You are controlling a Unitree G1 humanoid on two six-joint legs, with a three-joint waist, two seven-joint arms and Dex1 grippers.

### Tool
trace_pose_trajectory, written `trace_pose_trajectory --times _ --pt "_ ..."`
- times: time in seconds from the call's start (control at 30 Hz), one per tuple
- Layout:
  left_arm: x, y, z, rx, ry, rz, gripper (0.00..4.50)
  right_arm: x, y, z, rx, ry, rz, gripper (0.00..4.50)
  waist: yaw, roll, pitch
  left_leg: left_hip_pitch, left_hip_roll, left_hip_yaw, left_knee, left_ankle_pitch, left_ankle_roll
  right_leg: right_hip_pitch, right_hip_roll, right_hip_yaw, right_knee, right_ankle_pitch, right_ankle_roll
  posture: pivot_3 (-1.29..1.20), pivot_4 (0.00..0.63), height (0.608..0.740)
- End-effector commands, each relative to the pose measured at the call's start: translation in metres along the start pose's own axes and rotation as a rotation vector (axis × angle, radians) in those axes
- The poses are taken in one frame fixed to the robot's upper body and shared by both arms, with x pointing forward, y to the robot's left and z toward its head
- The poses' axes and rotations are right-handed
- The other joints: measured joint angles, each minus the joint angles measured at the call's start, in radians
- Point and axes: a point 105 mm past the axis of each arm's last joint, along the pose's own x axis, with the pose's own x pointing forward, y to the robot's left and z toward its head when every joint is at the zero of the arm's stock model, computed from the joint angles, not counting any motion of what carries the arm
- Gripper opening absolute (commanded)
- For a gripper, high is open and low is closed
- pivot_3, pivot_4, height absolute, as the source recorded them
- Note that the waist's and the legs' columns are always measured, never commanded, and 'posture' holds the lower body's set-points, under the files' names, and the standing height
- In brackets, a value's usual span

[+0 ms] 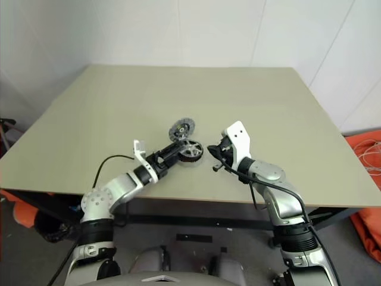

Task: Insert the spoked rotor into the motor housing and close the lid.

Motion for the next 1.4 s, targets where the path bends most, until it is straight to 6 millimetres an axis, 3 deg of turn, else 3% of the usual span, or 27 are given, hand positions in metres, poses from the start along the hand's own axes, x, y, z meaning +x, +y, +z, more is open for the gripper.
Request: trace_pose_trajectory --times 0.03,0.27,0.37,0.6,0.73,1.1,1.4 --pt "-0.006 -0.015 0.009 0.024 -0.046 -0.048 4.49 0.002 -0.001 0.010 -0.022 -0.037 0.003 0.00 0.000 0.000 0.000 0.000 0.000 0.000 0.000 0.000 0.000 0.000 0.000 0.000 0.000 0.000 0.000 0.00 0.000 0.740" --pt "-0.017 -0.022 0.010 0.082 -0.046 -0.065 4.49 0.004 -0.001 0.012 -0.023 -0.039 0.008 0.00 0.000 0.000 0.000 0.001 0.000 0.000 0.000 0.000 0.000 0.001 0.000 0.000 0.000 -0.003 0.005 0.00 0.000 0.740" --pt "-0.021 -0.023 0.006 0.310 -0.010 -0.035 4.49 0.004 -0.001 0.011 -0.021 -0.039 0.006 0.00 -0.001 0.000 0.000 0.001 0.000 0.000 0.000 0.000 0.000 0.000 0.000 0.000 0.000 -0.003 0.006 0.00 0.000 0.740" --pt "-0.036 -0.015 0.033 0.794 -0.237 0.052 4.49 0.007 0.001 0.005 0.005 -0.041 -0.008 0.00 -0.002 0.000 0.000 0.001 0.000 0.000 0.000 -0.001 0.001 0.000 0.000 0.000 -0.001 -0.003 0.006 0.00 0.000 0.740" --pt "-0.042 -0.008 0.037 0.934 -0.306 0.116 3.61 0.015 0.002 0.004 0.012 -0.042 -0.009 0.00 -0.003 0.000 0.000 0.001 0.001 0.000 -0.001 -0.001 0.001 0.000 0.000 0.000 -0.001 -0.003 0.006 0.00 0.000 0.740" --pt "-0.050 0.015 0.056 1.068 -0.452 0.351 0.09 0.061 0.008 -0.004 -0.016 0.003 0.014 0.00 -0.007 0.000 0.000 0.001 0.001 0.000 0.000 0.000 0.001 0.000 0.000 0.000 0.001 -0.001 0.002 0.00 0.000 0.740" --pt "-0.050 0.019 0.058 1.078 -0.472 0.382 0.09 0.080 0.012 0.001 -0.035 -0.009 0.035 0.00 -0.006 0.000 0.000 0.000 0.001 0.000 0.000 0.000 0.000 -0.001 0.000 0.000 0.001 0.001 -0.002 0.00 0.000 0.740"
